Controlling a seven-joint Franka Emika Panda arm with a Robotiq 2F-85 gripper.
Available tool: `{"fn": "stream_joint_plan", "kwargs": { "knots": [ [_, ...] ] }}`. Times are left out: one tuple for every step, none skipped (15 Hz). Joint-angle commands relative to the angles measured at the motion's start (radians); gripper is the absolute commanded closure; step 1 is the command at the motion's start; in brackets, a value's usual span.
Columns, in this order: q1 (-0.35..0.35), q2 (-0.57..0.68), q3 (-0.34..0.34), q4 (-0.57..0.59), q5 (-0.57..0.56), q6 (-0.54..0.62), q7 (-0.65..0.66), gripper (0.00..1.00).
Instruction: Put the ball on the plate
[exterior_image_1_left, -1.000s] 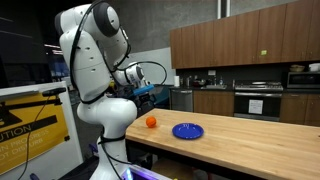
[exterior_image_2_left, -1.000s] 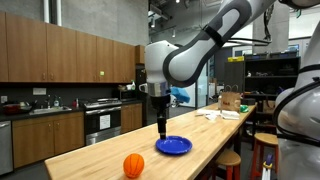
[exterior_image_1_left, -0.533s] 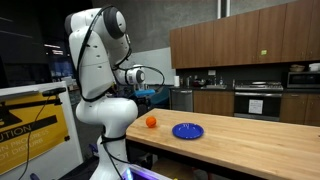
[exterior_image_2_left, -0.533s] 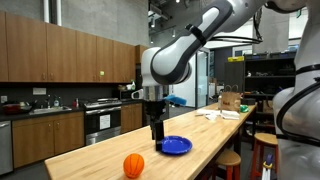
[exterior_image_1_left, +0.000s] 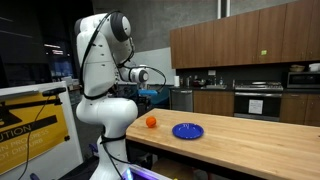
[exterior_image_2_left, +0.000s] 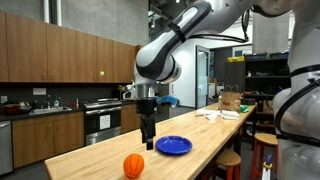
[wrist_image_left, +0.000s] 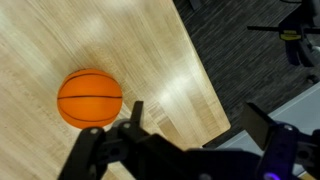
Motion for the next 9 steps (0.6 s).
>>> {"fn": "stream_joint_plan", "kwargs": {
  "knots": [
    [-0.036, 0.066, 0.006, 0.059, -0.030, -0.006, -0.015, 0.00],
    [-0.043, 0.078, 0.009, 0.066, -0.042, -0.004, -0.008, 0.00],
    [-0.049, 0.093, 0.011, 0.077, -0.048, -0.004, -0.012, 0.00],
    [-0.054, 0.111, 0.013, 0.090, -0.052, -0.010, -0.011, 0.00],
    [-0.059, 0.129, 0.015, 0.101, -0.059, -0.012, -0.008, 0.00],
    [-0.063, 0.146, 0.017, 0.112, -0.063, -0.014, -0.007, 0.00],
    [-0.067, 0.164, 0.020, 0.123, -0.074, -0.013, 0.000, 0.00],
    [-0.071, 0.177, 0.022, 0.132, -0.081, -0.013, 0.000, 0.00],
    [-0.075, 0.190, 0.025, 0.140, -0.089, -0.011, -0.003, 0.00]
  ]
}}
